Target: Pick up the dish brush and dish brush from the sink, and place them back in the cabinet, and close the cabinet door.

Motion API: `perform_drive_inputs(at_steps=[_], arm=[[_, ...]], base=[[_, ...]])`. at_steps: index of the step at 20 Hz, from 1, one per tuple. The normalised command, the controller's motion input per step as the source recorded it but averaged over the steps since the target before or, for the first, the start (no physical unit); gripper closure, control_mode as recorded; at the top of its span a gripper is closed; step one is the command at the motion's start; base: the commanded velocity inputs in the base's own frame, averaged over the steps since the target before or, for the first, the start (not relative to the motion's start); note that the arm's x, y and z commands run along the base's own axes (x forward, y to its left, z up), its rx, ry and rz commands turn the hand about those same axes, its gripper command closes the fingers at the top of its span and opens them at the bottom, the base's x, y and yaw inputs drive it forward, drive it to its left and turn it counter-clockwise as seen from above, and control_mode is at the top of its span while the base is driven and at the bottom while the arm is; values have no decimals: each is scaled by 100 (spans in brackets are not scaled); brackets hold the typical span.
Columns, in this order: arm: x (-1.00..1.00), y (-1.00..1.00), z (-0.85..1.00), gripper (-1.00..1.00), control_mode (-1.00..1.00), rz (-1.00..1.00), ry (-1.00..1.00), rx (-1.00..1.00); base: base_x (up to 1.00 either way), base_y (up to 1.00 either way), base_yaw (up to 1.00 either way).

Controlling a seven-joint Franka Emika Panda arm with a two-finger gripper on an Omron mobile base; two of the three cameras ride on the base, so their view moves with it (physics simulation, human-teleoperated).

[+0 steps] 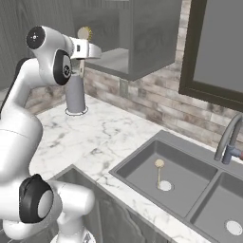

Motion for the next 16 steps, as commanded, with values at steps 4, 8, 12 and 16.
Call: perform_drive_inputs(at_steps=[4, 8, 12, 16], arm=[[38, 0, 5, 100, -100, 0, 0, 0], [36, -3, 0, 100, -100, 0, 0, 0], [37, -9, 0, 100, -100, 0, 0, 0], [42, -13, 0, 100, -100, 0, 0, 0]], base=[[0, 0, 0], [0, 0, 0], [0, 0, 0], [0, 0, 0]])
